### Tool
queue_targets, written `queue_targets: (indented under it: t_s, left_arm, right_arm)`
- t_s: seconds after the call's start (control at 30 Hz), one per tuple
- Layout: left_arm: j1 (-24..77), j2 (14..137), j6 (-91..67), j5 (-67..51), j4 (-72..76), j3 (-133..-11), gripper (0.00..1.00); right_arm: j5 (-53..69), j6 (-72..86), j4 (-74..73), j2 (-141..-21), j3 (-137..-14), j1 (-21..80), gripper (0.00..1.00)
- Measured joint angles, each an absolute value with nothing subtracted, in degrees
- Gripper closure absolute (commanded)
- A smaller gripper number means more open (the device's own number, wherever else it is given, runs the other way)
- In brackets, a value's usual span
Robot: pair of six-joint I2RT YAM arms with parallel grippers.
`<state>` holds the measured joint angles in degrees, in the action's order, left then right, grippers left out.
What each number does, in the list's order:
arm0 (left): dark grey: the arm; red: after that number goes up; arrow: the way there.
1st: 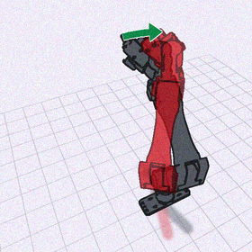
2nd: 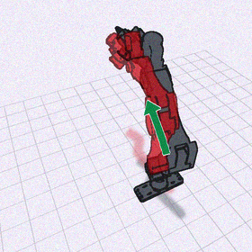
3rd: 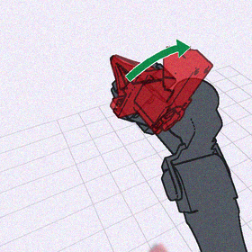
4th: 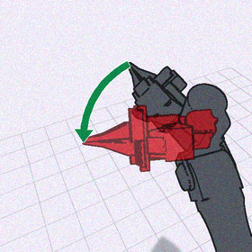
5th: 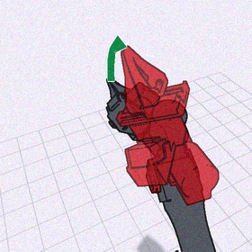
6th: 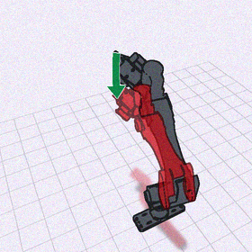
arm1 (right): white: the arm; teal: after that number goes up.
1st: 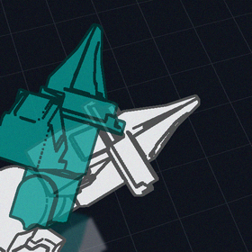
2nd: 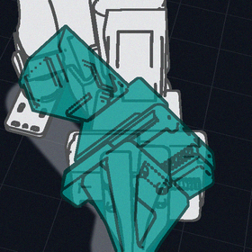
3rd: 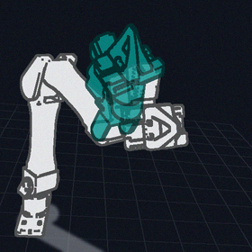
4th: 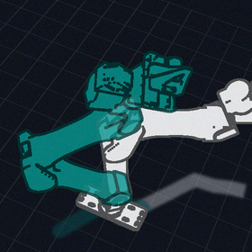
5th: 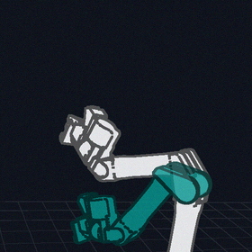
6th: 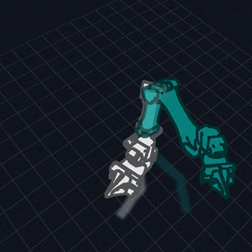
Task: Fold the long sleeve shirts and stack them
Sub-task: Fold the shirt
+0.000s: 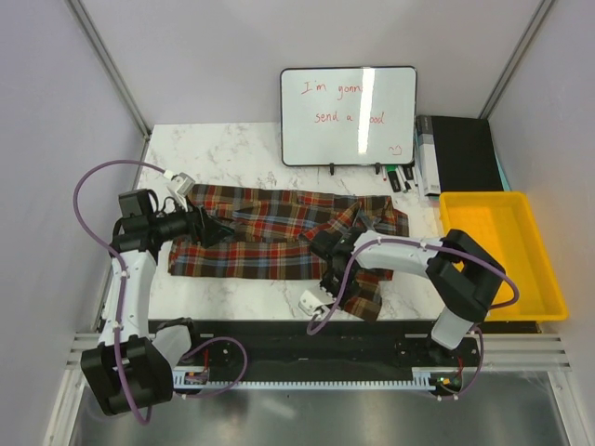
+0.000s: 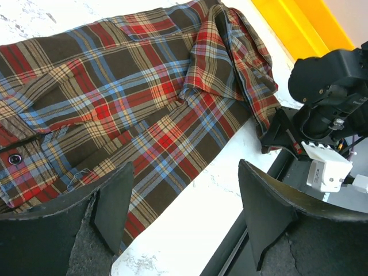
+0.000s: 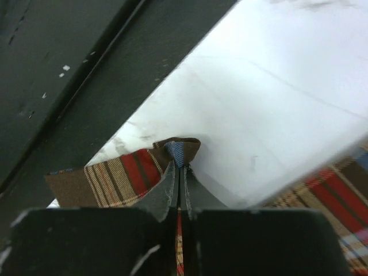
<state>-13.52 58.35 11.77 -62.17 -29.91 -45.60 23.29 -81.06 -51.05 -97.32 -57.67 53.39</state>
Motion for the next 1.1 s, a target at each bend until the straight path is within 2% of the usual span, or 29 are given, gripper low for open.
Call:
queue_targets:
  t_s: [0.17,0.3,0.4,0.6,0.8,1.1]
  left_arm:
    - [-13.54,58.15,11.79,-62.67,-30.46,-45.84,0.1]
    - [-13.3,58.22,11.79,-63.16,-32.25,-49.08,0.08]
    - [-9.93,58.98,12.43,-62.24,-33.87,-53.76,0.06]
    - [3.16,62.26,16.25,-56.25,-35.81,-61.93,0.05]
    - [5.78,72.1,19.07,-52.8,-38.35,-71.75,0.04]
    - [10.63,80.16,17.98,-54.63,-38.81,-74.98,0.01]
  right_arm:
    - [26.13,-73.1,-51.55,-97.47,-65.45,50.13,1.0]
    - [31.22,-62.35,-49.12,-97.65,-82.0,41.91,1.0]
    - [33.1,-53.43,-42.89,-97.32,-89.47,36.38,1.0]
    - [32.95,-37.82,-32.91,-96.84,-90.17,33.89,1.0]
    - [33.65,-27.64,-25.28,-96.88,-90.56,32.69,1.0]
    - [35.79,-24.64,-22.09,-96.2,-90.26,32.29,1.0]
